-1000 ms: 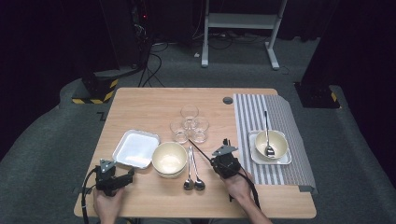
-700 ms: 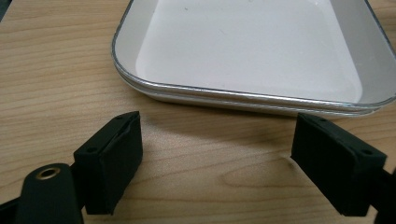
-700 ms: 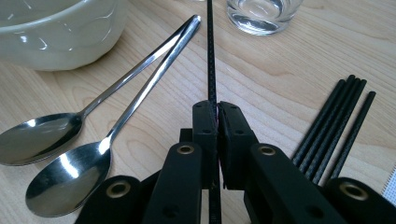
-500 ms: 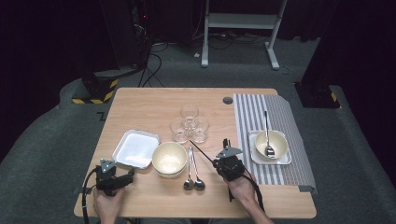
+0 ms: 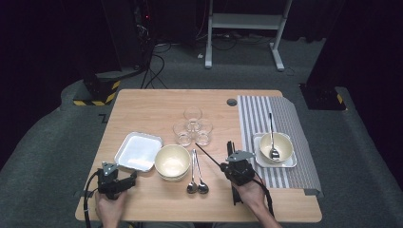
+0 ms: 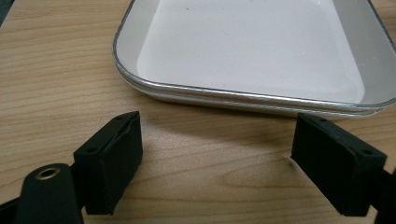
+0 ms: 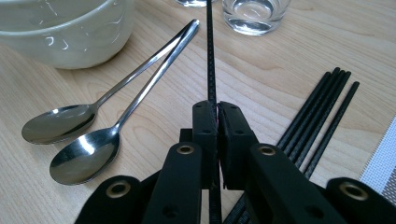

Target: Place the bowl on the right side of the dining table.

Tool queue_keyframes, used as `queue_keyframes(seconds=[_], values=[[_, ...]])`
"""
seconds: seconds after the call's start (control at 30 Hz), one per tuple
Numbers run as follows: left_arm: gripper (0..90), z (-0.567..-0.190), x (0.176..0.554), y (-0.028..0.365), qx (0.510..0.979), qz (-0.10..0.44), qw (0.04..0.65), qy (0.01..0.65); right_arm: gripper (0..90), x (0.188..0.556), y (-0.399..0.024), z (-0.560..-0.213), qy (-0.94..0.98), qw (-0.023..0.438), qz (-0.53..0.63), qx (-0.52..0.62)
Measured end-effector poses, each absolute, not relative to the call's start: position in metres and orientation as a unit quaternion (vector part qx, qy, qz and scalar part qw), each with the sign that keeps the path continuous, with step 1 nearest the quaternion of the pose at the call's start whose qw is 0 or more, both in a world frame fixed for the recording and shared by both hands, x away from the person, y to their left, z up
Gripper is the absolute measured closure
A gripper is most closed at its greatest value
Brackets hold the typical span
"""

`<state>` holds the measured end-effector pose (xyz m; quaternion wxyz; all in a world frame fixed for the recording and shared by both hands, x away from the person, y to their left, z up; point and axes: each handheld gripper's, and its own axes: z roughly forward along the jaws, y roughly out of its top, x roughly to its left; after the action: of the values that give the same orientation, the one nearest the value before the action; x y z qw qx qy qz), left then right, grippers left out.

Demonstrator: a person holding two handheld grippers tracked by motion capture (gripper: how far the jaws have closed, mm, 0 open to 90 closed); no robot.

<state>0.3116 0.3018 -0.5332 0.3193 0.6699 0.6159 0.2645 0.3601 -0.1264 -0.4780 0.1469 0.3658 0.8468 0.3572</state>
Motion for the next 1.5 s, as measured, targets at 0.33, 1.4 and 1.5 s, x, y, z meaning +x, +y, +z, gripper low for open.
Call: queue_keyframes(seconds=[0.33,1.4,1.5], values=[[16.9,-0.533,0.311,0.302,0.667,0.265,0.32,0.618,86.4,0.353,-0.136,-0.472,0.844,0.135,0.377,0.357],[16.9,-0.533,0.312,0.3,0.671,0.27,0.311,0.616,86.4,0.356,-0.165,-0.45,0.837,0.176,0.377,0.356],[17.0,-0.533,0.312,0.3,0.671,0.27,0.311,0.616,86.4,0.356,-0.169,-0.448,0.834,0.177,0.38,0.359]])
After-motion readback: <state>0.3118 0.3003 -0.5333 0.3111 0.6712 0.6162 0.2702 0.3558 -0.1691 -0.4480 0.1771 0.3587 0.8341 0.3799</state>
